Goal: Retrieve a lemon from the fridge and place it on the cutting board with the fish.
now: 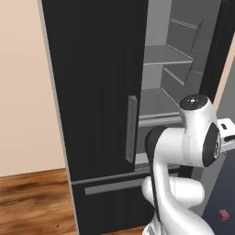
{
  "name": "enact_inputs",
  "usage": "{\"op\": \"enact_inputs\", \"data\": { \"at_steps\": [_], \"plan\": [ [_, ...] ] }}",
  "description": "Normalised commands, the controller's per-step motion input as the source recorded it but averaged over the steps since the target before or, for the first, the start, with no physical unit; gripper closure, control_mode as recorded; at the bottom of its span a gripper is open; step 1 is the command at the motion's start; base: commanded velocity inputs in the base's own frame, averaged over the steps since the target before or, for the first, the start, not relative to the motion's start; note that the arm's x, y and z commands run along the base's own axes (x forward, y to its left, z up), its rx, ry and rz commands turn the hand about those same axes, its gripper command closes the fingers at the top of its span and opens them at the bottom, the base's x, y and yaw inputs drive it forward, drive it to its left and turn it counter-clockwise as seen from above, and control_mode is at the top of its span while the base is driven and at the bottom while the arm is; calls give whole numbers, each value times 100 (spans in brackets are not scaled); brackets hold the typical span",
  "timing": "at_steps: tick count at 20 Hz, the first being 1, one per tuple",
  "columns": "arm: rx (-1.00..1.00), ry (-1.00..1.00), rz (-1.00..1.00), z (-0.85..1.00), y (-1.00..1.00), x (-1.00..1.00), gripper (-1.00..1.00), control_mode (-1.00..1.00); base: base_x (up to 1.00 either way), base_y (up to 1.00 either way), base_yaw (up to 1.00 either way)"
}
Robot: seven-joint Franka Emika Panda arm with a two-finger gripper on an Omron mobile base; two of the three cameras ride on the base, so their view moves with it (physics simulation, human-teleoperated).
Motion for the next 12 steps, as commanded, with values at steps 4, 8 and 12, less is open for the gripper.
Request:
{"op": "enact_inputs", "data": {
  "at_steps": [4,8,12],
  "plan": [
    [-17,9,-2,-31,61,60,-100,-100,0,0,0],
    [-20,30,1,-24,39,79,-100,-100,0,0,0],
    [-9,18,8,-31,-2,71,-100,-100,0,0,0]
  ]
}}
